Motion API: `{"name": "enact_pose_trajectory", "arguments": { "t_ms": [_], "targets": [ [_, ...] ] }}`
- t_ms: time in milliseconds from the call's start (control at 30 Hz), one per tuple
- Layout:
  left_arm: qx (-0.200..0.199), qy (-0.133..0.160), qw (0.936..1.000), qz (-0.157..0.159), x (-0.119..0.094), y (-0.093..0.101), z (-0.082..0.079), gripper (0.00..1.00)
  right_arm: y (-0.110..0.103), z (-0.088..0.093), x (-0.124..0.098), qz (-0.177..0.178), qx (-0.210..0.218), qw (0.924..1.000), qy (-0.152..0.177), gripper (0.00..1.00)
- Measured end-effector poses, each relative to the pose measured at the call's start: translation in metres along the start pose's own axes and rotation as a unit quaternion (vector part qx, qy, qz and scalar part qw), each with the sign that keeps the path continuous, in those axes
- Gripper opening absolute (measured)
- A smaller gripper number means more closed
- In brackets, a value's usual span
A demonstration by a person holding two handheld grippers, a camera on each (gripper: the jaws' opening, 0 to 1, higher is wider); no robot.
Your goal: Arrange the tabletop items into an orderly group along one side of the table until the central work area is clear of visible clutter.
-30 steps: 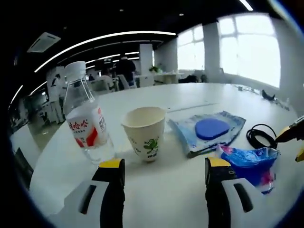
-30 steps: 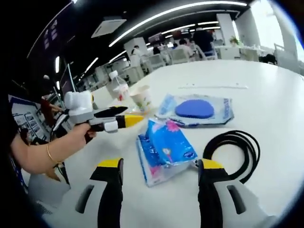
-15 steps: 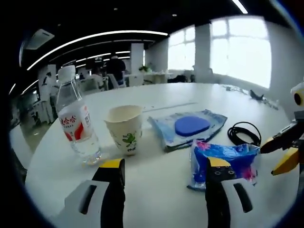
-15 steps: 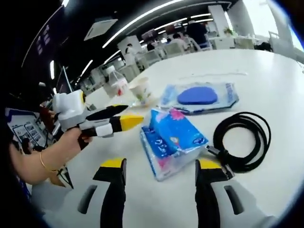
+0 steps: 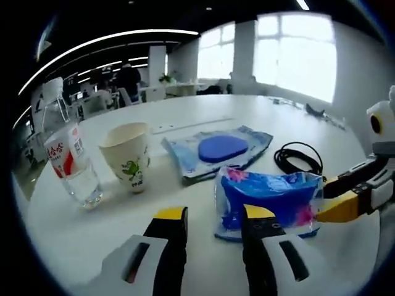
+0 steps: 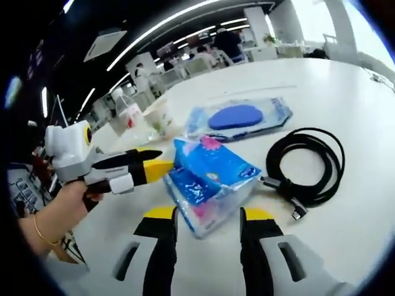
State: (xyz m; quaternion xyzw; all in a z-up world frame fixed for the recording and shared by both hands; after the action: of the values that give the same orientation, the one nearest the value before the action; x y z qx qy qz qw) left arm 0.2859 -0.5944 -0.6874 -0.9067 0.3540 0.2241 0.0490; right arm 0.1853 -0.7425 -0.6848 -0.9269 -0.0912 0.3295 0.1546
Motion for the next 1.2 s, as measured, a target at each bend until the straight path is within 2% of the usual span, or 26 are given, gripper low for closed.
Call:
{"name": "enact_pose_trajectory", "arguments": {
  "t_ms": [67,200,267,833,1033,1200],
  "targets": [
    [0.003,-0.005,1.0,0.003,0.001,0.001,0.001,0.29,0.0,0.001,0.001,0.009,0.006,0.9999,0.001,0.33],
    [0.045,-0.03,0.9985,0.006,0.001,0.002,0.006,0.13,0.001,0.002,0.003,0.023,0.014,0.9996,0.005,0.23],
    [0.045,-0.031,0.9985,0.011,0.0,0.005,0.007,0.08,0.001,0.002,0.003,0.027,0.012,0.9996,0.004,0.19],
    [0.034,-0.044,0.9981,0.026,-0.018,0.011,0.003,0.01,0.004,-0.001,-0.006,0.03,0.02,0.9993,0.004,0.04],
    [0.065,-0.049,0.996,0.035,-0.029,0.021,-0.009,0.01,0.006,-0.006,-0.014,0.038,0.006,0.9992,0.008,0.0],
    [0.08,-0.046,0.995,0.038,-0.034,0.026,-0.02,0.01,0.009,-0.015,-0.022,0.043,0.012,0.9989,0.017,0.0]
  ]
}}
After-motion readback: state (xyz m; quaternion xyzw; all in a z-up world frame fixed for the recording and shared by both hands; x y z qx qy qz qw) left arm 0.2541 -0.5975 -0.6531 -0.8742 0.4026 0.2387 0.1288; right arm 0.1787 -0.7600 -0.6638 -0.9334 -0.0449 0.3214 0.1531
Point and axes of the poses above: the point that each gripper's makers call its tool centre point, and the gripper's own axes: x roughly forward along the fingers, y roughly to its right, z roughly out of its underside, the point moved 7 cm from there along -x, roughly backward along the fingers, and after that the axes turned 4 degrees about y, right-handed, at the moved point
